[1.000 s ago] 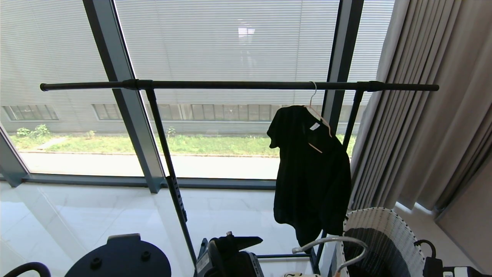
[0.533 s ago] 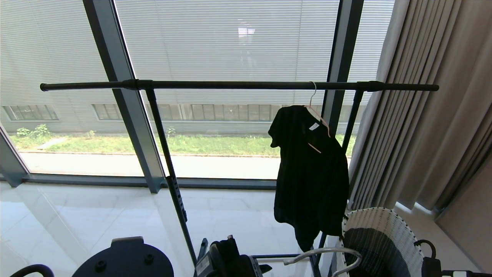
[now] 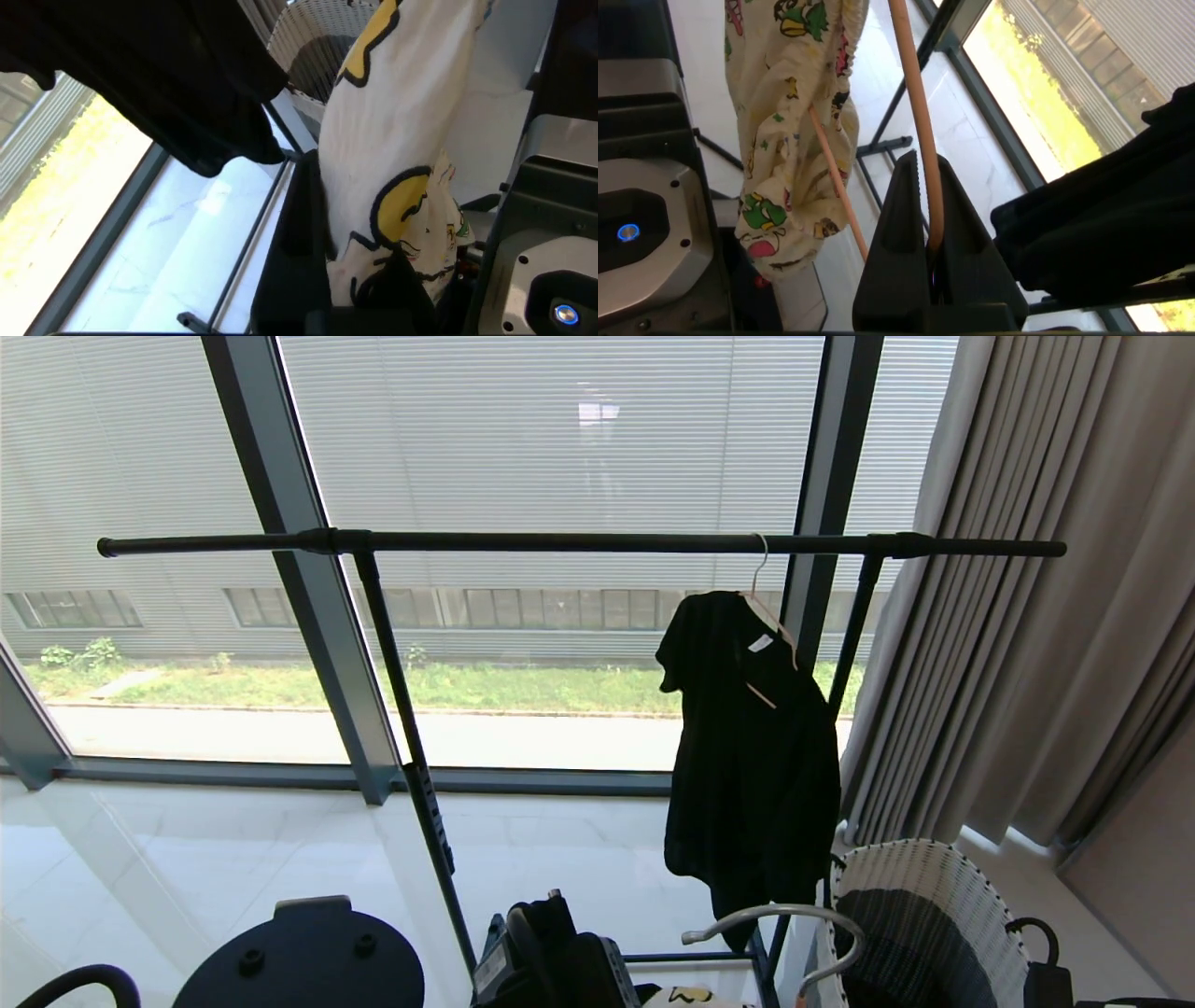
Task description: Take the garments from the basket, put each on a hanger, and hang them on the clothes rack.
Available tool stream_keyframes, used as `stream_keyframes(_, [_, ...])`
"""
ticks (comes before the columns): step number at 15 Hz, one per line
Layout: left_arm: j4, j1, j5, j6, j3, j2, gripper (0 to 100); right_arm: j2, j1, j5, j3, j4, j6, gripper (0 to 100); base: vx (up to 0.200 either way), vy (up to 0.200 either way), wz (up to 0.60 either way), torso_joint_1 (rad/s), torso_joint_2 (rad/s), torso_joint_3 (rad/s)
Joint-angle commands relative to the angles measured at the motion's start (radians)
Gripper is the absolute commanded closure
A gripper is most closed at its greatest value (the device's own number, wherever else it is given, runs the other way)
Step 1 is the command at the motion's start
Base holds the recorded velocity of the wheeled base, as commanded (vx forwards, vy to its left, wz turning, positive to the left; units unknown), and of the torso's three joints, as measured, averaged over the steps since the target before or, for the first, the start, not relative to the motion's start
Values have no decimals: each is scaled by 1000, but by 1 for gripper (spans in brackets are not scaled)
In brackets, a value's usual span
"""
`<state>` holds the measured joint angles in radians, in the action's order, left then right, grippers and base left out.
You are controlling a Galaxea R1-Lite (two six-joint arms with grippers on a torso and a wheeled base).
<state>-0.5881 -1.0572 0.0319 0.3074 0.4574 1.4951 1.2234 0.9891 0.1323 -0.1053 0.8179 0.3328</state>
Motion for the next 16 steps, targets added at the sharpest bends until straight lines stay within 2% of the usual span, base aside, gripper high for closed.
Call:
stream_keyframes(1, [1, 10, 3, -1, -2, 2, 100, -1, 0, -2, 1, -2, 3, 100, 0, 0, 0, 0, 0, 0])
stream_keyframes(5, [-1, 31, 6, 1, -6, -3, 100, 1, -6, -114, 7, -2, 2, 100, 0, 0, 0, 0, 0, 0])
stream_keyframes(6, [-1, 31, 6, 2, -3, -1, 100, 1, -6, -114, 9, -2, 3, 100, 0, 0, 0, 0, 0, 0])
stream_keyframes(7, [-1, 31, 6, 4, -2, -1, 100, 2, -6, -115, 7, -2, 3, 0, 0, 0, 0, 0, 0, 0])
stream_keyframes(13, [-1, 56, 16, 7, -11, 2, 100, 1, -9, -120, 9, -2, 0, 0, 0, 0, 0, 0, 0, 0])
stream_keyframes(16, [-2, 134, 171, 5, -26, -1, 100, -2, -15, -128, 21, 0, -6, 0, 0, 0, 0, 0, 0, 0])
